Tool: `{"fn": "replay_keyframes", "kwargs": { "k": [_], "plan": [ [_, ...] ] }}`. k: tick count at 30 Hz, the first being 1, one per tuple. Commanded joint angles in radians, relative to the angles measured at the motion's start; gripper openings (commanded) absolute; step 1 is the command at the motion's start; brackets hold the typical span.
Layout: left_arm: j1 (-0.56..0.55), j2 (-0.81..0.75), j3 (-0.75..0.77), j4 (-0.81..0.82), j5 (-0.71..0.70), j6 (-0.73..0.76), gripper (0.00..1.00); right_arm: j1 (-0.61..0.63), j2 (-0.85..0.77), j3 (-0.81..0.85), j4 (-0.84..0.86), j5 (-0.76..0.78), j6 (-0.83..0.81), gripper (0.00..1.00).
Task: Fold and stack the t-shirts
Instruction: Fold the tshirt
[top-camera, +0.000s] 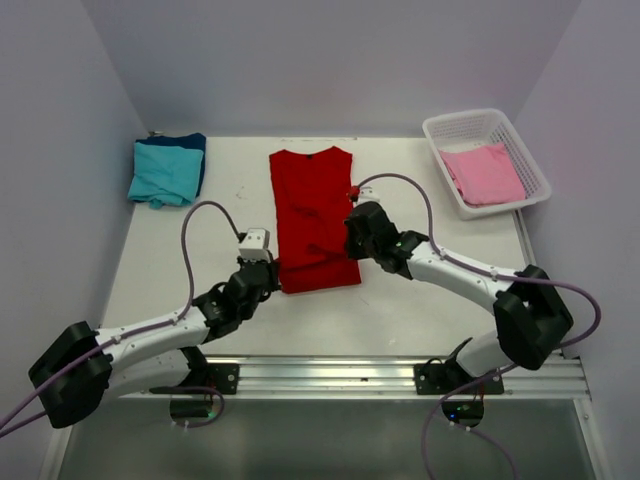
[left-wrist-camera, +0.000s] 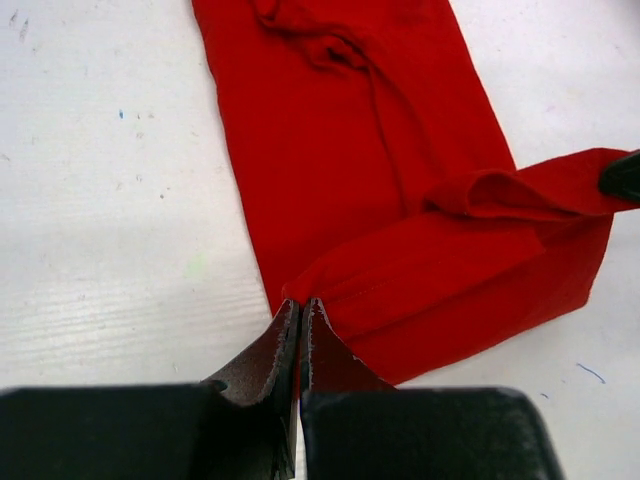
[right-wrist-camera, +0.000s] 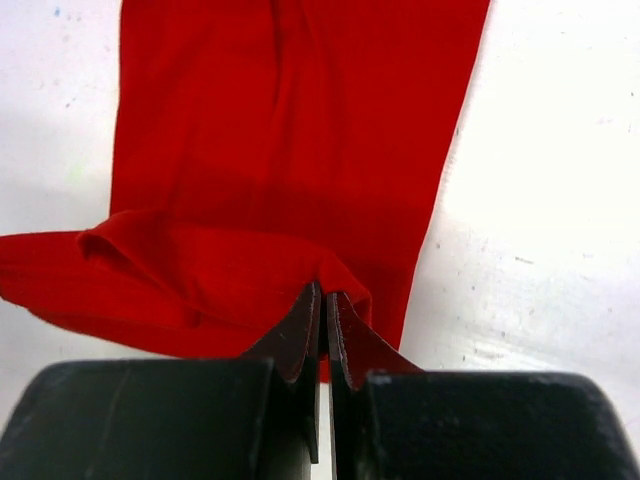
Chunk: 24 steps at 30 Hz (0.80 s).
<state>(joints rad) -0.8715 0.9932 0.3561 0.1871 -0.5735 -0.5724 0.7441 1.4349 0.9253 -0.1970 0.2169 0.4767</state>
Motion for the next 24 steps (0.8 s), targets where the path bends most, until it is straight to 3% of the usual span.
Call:
{"fn": "replay_keyframes", "kwargs": {
  "k": [1,13,18,19,20,22,24],
  "plan": [
    [0.052,0.067,0.032,0.181,0.010,0.081,0.00,-0.022,0.080,0.079,0.051,-0.008,-0.050,0.00],
    [0.250,0.404,0.222,0.345,0.222,0.152,0.00,-0.066,0.326,0.291,0.054,0.054,-0.085,0.00],
    [0.362,0.601,0.384,0.370,0.313,0.166,0.00,-0.120,0.464,0.501,0.008,0.153,-0.076,0.00],
    [0.386,0.642,0.476,0.348,0.305,0.154,0.04,-0.127,0.499,0.554,-0.007,0.185,-0.087,0.02],
    [0.414,0.683,0.527,0.283,0.291,0.140,0.32,-0.135,0.581,0.614,-0.069,0.296,-0.092,0.48],
    [0.501,0.781,0.668,0.204,0.305,0.097,1.00,-0.143,0.652,0.789,-0.140,0.384,-0.093,0.99],
    [0.567,0.774,0.711,0.107,0.329,0.071,1.00,-0.147,0.653,0.830,-0.185,0.437,-0.086,0.99]
  ]
}}
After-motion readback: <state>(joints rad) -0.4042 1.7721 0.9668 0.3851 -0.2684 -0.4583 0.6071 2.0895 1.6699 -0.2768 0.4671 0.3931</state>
